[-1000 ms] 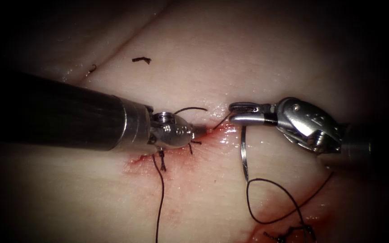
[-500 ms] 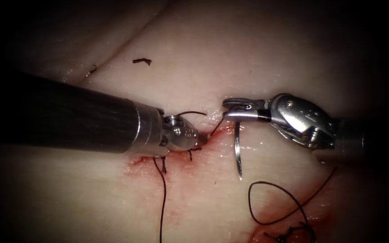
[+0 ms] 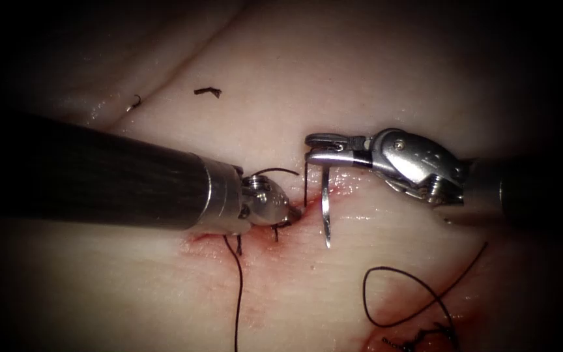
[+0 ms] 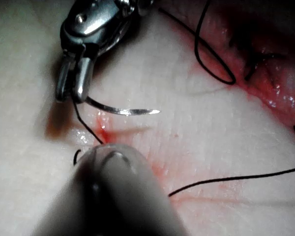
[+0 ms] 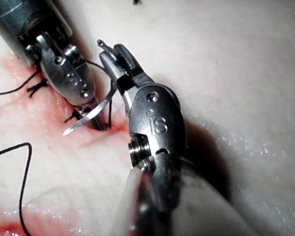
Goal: Wound Closure
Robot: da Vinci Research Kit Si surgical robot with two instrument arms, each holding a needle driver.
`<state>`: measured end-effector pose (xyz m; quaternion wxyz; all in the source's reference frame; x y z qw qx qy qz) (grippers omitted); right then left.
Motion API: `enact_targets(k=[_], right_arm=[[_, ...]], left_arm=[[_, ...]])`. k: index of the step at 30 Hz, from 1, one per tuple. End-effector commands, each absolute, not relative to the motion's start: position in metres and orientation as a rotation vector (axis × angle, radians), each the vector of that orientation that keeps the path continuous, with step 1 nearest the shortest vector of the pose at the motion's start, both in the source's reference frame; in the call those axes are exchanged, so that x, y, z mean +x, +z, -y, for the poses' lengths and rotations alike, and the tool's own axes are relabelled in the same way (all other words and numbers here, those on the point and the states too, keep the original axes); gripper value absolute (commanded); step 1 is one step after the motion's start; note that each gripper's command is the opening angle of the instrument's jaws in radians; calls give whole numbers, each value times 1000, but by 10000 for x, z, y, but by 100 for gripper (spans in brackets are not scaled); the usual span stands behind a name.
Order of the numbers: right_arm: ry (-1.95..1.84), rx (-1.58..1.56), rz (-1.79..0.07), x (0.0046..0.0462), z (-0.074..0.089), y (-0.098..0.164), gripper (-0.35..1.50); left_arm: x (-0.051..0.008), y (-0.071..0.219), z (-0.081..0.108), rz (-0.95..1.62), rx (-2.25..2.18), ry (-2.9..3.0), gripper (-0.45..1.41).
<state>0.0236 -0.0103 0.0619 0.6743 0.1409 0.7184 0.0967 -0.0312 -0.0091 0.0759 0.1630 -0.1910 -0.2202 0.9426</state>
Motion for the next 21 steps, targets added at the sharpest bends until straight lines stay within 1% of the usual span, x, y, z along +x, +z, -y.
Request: enact_targets(k=[1,3,4,7,17,21], right_arm=[[214,315,-1618,246,106,629,-35],[213,313,-1617,247,105,630,-35],[213,312,-1617,247,105,631,-35],[193,294,-1618,247,105,632,-35],[105,205,-1635,250,106,641,-35],[44,132,-1626,253,107,651,-35]], left_arm=[[-318,765,97,638,-538,2695,12],[-319,766,101,651,-525,2702,15],[-319,767,103,659,-521,2702,22],[-320,771,106,658,-519,2701,62],[-321,768,105,682,-518,2679,64],[-321,763,104,689,-513,2680,61]])
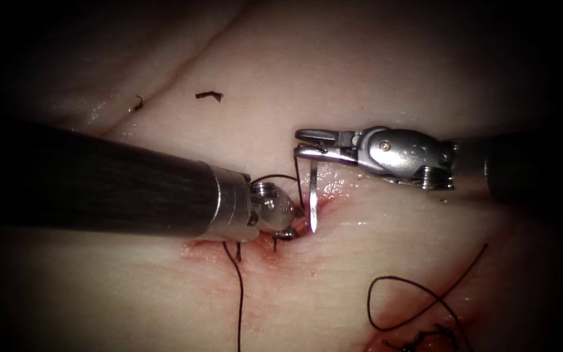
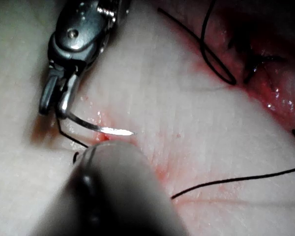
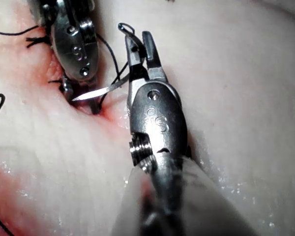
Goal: Wound Closure
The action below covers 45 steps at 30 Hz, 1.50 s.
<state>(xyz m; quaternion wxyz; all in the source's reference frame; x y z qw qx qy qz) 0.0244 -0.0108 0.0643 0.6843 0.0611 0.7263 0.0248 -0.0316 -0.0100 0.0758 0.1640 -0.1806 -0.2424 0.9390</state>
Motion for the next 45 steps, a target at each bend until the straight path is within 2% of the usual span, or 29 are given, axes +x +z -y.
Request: enact_targets(k=[1,16,30,33,36,37,45], right_arm=[[27,115,-1617,254,107,653,-35],[-90,33,-1541,255,133,685,-35],[-135,43,-1510,235,144,690,-35],[-142,43,-1513,236,144,691,-35],[-126,54,-1510,237,143,691,-35],[-118,65,-1511,238,143,691,-35],[-80,92,-1505,243,140,692,-35]], left_arm=[[-321,762,105,691,-515,2681,61],[-320,754,106,672,-520,2678,59],[-310,748,109,660,-506,2677,56],[-311,740,100,616,-509,2672,36],[-311,724,78,481,-577,2632,24],[-310,709,60,367,-649,2572,15],[-311,666,46,144,-746,2535,9]])
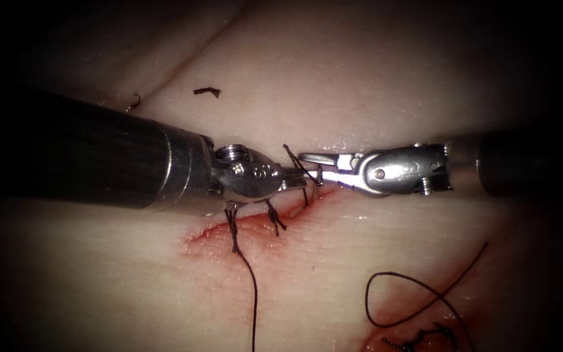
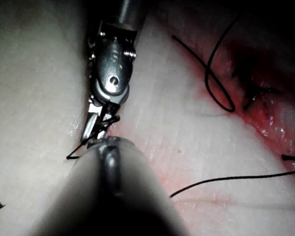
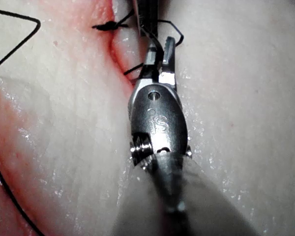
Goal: Wound Closure
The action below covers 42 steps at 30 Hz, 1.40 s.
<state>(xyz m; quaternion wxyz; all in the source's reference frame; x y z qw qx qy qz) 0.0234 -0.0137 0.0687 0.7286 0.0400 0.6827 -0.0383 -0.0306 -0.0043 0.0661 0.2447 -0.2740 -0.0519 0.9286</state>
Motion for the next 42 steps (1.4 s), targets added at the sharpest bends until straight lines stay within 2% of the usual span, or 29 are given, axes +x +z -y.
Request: enact_targets(k=[1,8,42], right_arm=[[-79,91,-1505,243,140,692,-35],[-41,106,-1495,249,131,693,-35],[-49,323,-1450,271,122,690,-35]], left_arm=[[-312,663,51,135,-736,2536,7],[-324,661,95,145,-765,2529,2],[-340,698,148,245,-734,2600,2]])
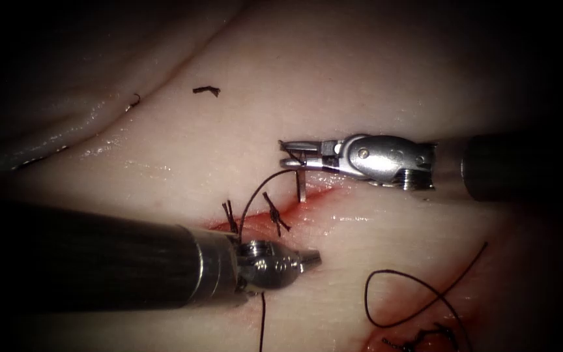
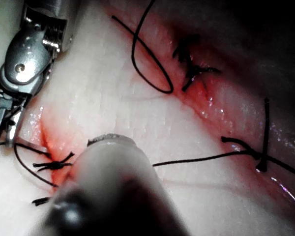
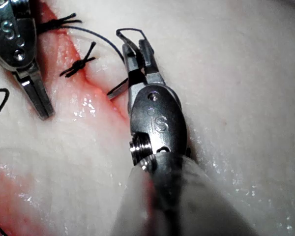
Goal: Wound Closure
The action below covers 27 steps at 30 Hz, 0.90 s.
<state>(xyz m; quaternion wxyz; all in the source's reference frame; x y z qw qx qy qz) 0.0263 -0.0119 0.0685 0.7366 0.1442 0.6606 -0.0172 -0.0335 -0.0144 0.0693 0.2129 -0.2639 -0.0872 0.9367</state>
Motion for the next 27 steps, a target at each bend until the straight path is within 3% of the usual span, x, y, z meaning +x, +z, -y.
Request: enact_targets(k=[1,27], right_arm=[[-56,327,-1451,271,123,690,-35],[-86,376,-1430,264,113,678,-35]], left_arm=[[-339,698,148,245,-734,2601,2],[-330,719,153,261,-714,2590,0]])
